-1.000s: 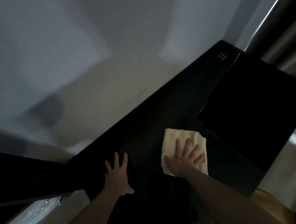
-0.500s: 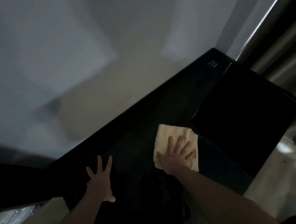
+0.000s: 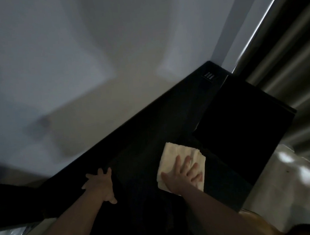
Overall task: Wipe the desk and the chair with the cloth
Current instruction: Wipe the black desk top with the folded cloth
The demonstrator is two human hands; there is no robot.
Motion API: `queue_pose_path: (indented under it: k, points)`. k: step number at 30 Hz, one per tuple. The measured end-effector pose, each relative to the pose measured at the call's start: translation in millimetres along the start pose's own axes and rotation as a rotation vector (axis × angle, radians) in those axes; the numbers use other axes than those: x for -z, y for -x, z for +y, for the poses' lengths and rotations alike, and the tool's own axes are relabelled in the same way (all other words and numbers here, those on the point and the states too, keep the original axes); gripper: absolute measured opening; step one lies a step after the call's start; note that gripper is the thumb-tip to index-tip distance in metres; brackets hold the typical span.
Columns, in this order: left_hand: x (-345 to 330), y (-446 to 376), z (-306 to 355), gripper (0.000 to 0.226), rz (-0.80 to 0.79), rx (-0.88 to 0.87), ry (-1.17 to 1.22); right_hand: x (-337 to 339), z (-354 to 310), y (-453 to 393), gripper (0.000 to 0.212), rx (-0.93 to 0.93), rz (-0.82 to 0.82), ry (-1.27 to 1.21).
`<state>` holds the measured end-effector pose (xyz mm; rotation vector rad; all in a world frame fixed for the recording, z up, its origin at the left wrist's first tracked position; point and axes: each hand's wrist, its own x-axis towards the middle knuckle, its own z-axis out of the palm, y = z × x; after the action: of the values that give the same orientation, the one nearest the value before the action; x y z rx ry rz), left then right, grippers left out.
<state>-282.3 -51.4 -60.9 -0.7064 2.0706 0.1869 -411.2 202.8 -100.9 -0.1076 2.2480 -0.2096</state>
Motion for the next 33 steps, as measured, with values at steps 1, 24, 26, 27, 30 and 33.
queue_pose_path:
  k: [1,24,26,27,30,33]
  points:
    - [8,-3,8,0.143,0.034,-0.022,-0.031,7,2,-6,0.107,-0.009,0.005,-0.013]
    - [226,-153,280,0.146,0.164,-0.406,-0.124,287,96,-268,0.094,-0.064,0.430,0.007]
    - [241,-161,289,0.148,0.146,-0.402,-0.103,310,107,-289,0.093,-0.066,0.470,0.001]
    - [247,-164,292,0.149,0.140,-0.402,-0.089,321,113,-300,0.092,-0.068,0.493,0.000]
    - [254,-176,294,0.152,0.132,-0.411,-0.049,351,125,-328,0.090,-0.070,0.556,0.007]
    - [251,-186,290,0.156,0.147,-0.427,-0.026,380,132,-352,0.090,-0.096,0.587,0.004]
